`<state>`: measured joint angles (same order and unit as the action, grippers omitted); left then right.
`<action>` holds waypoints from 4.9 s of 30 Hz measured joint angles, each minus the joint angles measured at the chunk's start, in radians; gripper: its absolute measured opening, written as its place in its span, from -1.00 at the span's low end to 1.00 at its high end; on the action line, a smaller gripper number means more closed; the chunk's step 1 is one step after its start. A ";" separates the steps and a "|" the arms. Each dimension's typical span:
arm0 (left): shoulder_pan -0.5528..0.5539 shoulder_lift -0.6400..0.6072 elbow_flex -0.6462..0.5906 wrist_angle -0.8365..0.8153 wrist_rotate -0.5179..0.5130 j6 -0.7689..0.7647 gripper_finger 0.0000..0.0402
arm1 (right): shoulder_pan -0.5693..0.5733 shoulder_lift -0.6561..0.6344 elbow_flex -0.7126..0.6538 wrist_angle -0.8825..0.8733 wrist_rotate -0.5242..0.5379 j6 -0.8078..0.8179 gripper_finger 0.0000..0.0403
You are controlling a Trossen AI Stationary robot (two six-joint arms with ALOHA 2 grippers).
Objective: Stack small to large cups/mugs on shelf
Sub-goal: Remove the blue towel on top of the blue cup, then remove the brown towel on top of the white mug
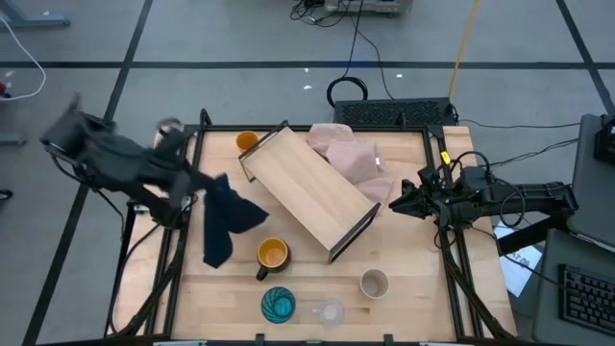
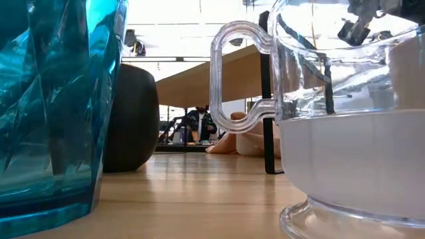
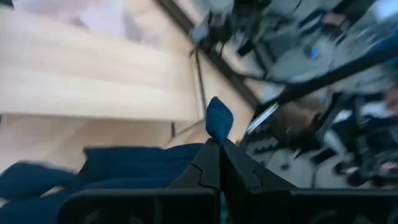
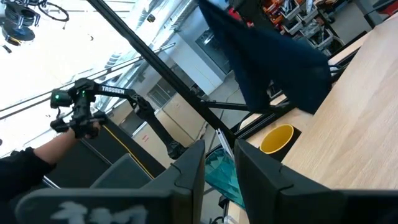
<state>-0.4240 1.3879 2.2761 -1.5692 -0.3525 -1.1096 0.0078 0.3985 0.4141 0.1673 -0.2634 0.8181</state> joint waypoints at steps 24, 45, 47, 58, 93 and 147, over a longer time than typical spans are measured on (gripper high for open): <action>-0.028 -0.001 -0.606 -0.001 0.496 0.002 -1.00 | 0.000 0.002 0.000 0.044 0.000 0.046 -0.60; -0.218 -0.001 -0.902 0.052 0.744 -0.083 -1.00 | -0.010 0.015 0.000 0.036 0.005 0.052 -0.60; -0.228 -0.001 -0.931 0.116 0.747 -0.114 -1.00 | -0.011 0.020 0.000 0.037 0.004 0.050 -0.60; -0.318 0.000 -1.011 0.221 0.832 -0.224 -1.00 | -0.011 0.034 0.000 0.038 0.005 0.042 -0.60; -0.291 0.000 -1.030 0.311 0.683 -0.315 -0.10 | -0.011 0.067 0.001 0.045 0.004 0.019 -0.60; 0.169 -0.015 -0.679 1.191 0.112 0.323 0.02 | -0.364 0.281 0.610 -0.723 -0.027 -0.515 -0.38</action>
<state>-0.2550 1.3727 1.5970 -0.3786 -0.2401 -0.7870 -0.3558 0.6796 1.0242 -0.5560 -0.2905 0.3029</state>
